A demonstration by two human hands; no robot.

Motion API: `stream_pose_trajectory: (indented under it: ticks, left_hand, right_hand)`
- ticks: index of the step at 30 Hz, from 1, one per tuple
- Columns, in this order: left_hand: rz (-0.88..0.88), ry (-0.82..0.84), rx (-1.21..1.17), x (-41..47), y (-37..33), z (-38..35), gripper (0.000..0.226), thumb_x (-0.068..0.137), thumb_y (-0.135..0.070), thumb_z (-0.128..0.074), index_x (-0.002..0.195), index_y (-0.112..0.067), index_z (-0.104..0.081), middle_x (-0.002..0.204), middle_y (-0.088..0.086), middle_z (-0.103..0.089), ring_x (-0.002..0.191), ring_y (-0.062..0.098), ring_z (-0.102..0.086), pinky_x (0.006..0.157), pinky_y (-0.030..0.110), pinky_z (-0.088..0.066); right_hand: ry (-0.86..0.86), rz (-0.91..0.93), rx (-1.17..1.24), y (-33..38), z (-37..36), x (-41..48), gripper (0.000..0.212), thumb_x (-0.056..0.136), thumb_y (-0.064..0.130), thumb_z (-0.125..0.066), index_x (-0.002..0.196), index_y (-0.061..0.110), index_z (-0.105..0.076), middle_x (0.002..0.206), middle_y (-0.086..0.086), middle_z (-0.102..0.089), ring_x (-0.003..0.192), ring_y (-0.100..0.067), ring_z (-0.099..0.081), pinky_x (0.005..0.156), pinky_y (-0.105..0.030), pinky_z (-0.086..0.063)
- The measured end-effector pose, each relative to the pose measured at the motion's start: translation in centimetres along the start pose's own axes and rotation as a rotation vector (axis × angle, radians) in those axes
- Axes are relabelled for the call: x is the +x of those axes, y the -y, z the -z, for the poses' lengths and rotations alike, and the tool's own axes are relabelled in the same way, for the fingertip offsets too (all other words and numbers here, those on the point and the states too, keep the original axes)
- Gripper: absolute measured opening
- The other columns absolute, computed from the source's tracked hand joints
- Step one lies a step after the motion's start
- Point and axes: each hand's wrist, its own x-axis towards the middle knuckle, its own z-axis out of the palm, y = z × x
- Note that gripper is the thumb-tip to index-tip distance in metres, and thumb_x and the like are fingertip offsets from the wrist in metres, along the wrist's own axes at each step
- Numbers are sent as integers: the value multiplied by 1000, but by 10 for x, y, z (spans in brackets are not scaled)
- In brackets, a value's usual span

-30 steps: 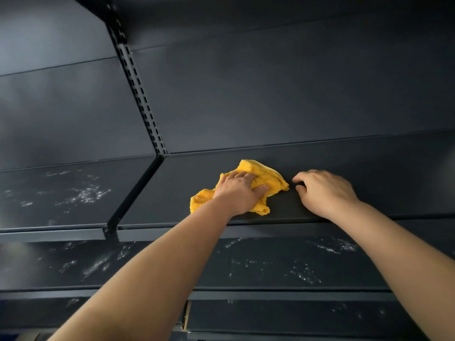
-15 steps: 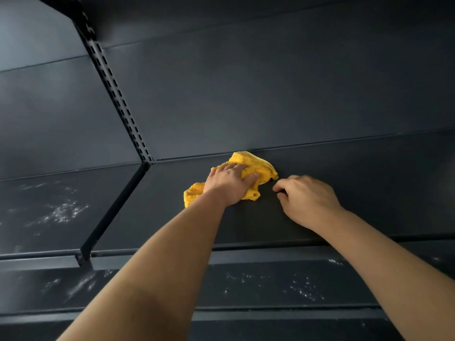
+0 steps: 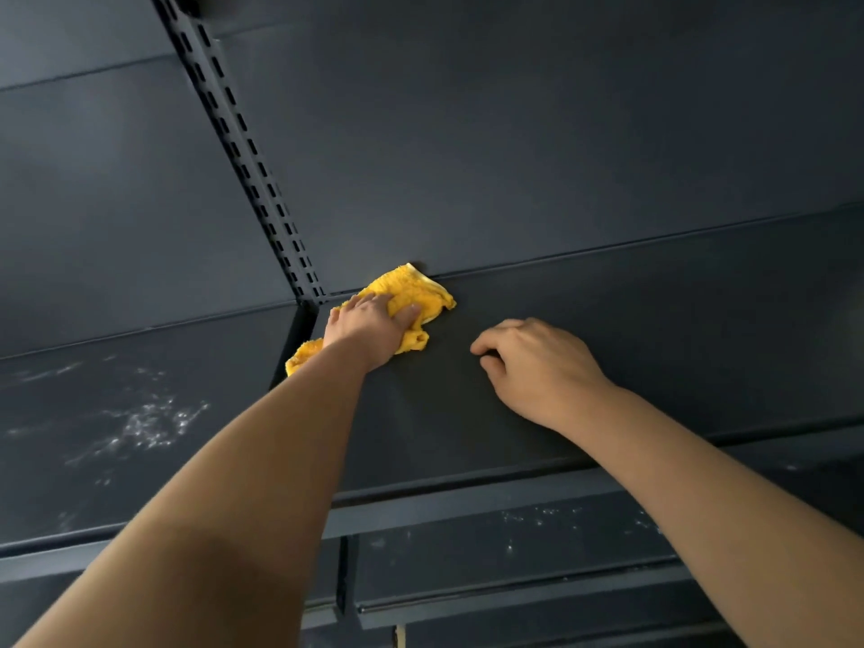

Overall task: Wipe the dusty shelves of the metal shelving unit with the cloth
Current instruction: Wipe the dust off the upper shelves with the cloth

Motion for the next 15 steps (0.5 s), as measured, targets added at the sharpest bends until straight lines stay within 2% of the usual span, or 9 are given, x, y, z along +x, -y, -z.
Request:
stream_pose_trajectory:
  ticks: [5,8,11,13,15]
  left_hand:
    - [13,-6,-13,-4,24,5,72,93,-67,-29,150,-22,-31,157,4,-29,145,26,-22,119,41,-15]
    - [30,-24,-13,-18,29,5,69,94,-63,-30,146,-18,-36,153,7,-36,141,28,-30,116,42,-23]
    - [44,-25,-22,-40,29,7,64,95,-61,-33,141,-16,-41,147,9,-43,136,30,-37,113,44,-29]
    - [44,-22,-23,-57,29,9,62,95,-60,-33,137,-15,-45,144,9,-46,132,30,-40,109,44,-33]
    - [33,-28,-15,-79,27,9,61,96,-58,-34,136,-14,-46,143,9,-48,132,30,-40,109,43,-33]
  right_hand:
    - [-21,-25,2,38,-16,-4,29,99,30,-44,122,34,-61,123,8,-62,112,-17,-57,84,-34,-48]
    - [-49,-82,-52,44,-22,-13,29,100,32,-42,124,38,-58,124,5,-63,110,-17,-61,78,-32,-45]
    - [0,-107,-77,45,-22,-14,31,102,33,-37,126,38,-55,124,3,-61,108,-20,-61,72,-31,-39]
    - [88,-108,-16,41,-18,-11,33,102,34,-34,128,38,-54,128,6,-58,116,-20,-55,78,-31,-43]
    - [175,-91,75,35,-11,-13,35,102,34,-34,130,36,-55,138,8,-53,127,-20,-49,94,-37,-45]
